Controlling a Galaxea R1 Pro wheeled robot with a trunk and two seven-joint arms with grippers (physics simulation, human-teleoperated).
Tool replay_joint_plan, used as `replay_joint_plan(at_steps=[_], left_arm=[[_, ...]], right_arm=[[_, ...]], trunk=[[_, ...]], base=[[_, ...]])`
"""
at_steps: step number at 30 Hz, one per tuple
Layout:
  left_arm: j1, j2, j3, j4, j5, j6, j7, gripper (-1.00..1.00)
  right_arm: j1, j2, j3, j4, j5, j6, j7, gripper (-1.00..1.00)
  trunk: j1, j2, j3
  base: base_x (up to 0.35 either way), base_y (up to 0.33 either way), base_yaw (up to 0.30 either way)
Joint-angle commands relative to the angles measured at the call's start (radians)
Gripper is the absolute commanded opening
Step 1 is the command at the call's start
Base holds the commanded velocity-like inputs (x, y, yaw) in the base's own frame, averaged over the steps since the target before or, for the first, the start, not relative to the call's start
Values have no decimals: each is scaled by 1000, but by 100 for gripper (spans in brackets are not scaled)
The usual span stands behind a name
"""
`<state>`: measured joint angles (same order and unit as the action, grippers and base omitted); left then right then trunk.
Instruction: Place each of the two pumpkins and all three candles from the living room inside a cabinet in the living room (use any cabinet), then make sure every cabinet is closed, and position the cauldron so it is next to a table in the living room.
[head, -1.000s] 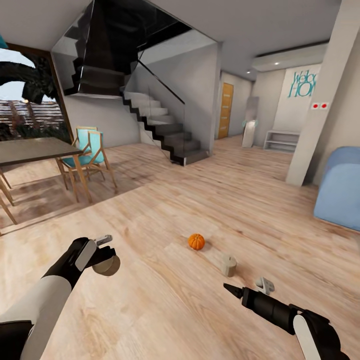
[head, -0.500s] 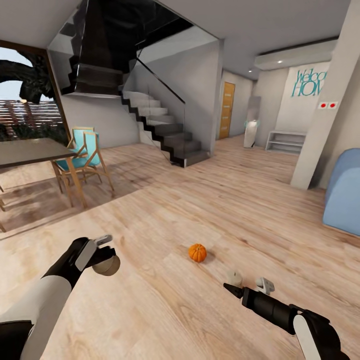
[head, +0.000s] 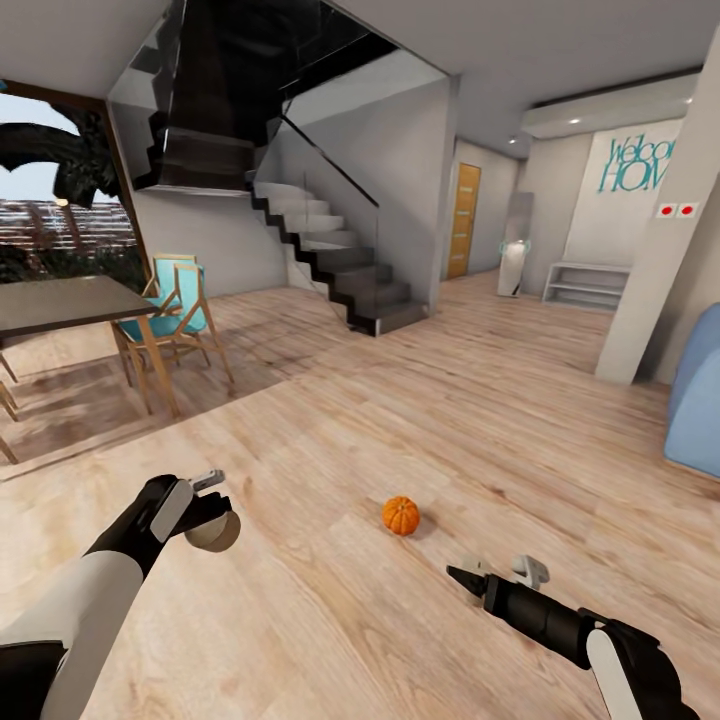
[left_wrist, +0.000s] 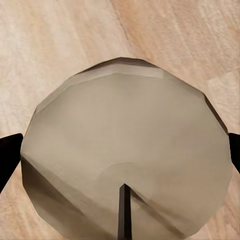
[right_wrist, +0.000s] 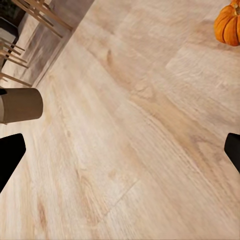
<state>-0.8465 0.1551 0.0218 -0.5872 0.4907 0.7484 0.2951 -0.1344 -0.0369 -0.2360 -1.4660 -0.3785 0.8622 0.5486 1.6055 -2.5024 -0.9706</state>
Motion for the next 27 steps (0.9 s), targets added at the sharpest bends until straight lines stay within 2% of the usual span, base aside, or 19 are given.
replay_joint_plan(at_steps=[1, 12, 27], left_arm=[[-1, 0, 1, -1, 9, 3, 6, -100], [0, 0, 1, 0, 9, 3, 6, -100], [-1, 0, 1, 0, 10, 3, 6, -100]], right_arm=[[-1, 0, -1, -1, 0, 6, 4, 100], [-1, 1, 0, -1, 2, 6, 4, 100], [0, 1, 0, -1, 4, 6, 4, 100]], trunk=[[0, 0, -1], [0, 0, -1], [0, 0, -1]], base=[[67, 0, 37], [119, 0, -5], [71, -51, -241]])
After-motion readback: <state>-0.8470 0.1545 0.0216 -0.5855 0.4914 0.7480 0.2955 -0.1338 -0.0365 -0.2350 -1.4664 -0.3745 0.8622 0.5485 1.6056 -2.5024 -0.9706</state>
